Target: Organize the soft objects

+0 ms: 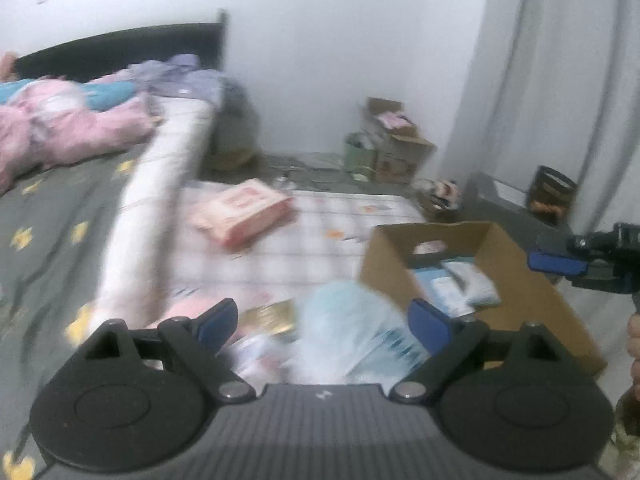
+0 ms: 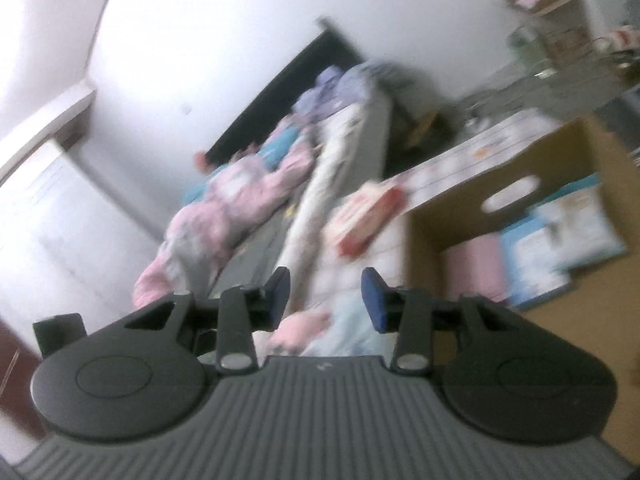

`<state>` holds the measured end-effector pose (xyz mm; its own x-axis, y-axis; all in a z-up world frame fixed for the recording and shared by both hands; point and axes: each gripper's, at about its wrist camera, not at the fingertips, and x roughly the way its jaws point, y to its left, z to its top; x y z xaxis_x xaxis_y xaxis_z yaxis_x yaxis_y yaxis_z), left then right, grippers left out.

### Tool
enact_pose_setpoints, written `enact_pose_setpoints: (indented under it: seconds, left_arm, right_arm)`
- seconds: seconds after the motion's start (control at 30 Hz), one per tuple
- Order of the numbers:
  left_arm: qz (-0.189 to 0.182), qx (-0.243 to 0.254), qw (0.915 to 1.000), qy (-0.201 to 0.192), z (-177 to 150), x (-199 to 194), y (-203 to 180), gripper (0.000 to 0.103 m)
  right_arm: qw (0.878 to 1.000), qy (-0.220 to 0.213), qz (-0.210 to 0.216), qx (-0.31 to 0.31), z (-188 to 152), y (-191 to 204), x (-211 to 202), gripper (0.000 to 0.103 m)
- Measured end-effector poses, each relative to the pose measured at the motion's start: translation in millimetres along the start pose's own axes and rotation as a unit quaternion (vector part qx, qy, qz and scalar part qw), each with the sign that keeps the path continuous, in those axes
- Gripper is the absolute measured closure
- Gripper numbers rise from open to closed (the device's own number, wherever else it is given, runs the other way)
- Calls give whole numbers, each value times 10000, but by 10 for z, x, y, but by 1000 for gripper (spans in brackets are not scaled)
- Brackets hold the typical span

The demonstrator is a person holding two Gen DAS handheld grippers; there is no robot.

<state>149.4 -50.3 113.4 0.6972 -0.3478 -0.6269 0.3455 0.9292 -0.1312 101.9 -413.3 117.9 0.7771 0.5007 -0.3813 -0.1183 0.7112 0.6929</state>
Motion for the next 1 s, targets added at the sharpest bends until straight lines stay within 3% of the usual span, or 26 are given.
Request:
enact_pose_setpoints:
  seconds: [0.13, 0.3, 0.47, 0.7, 0.87, 1.0]
  left_arm:
    - [281, -249, 9992, -152, -339, -243, 307, 10]
    - [317, -590, 9976, -190, -710, -335, 585, 11]
    - [320, -717, 9967, -181, -1038, -321, 702, 21]
    - [254, -947, 9951, -133, -1252, -189, 788, 33]
    - [148, -946, 9954, -36, -1339, -63, 829, 49]
    - [27, -861, 9963, -52, -1332, 72, 845, 51]
  right_arm:
    - [9985, 427, 310, -124, -246, 394, 307, 63]
    - [9948, 899, 409, -240, -541, 754, 718, 62]
    - [9903, 1281, 475, -250, -844, 958, 1105, 62]
    - [9841, 1710, 392, -288, -1164, 1076, 1581, 62]
    - [9795, 1962, 263, -378, -1258, 1119, 1905, 62]
    - [9758, 2099, 50, -609, -1291, 1176, 2188, 62]
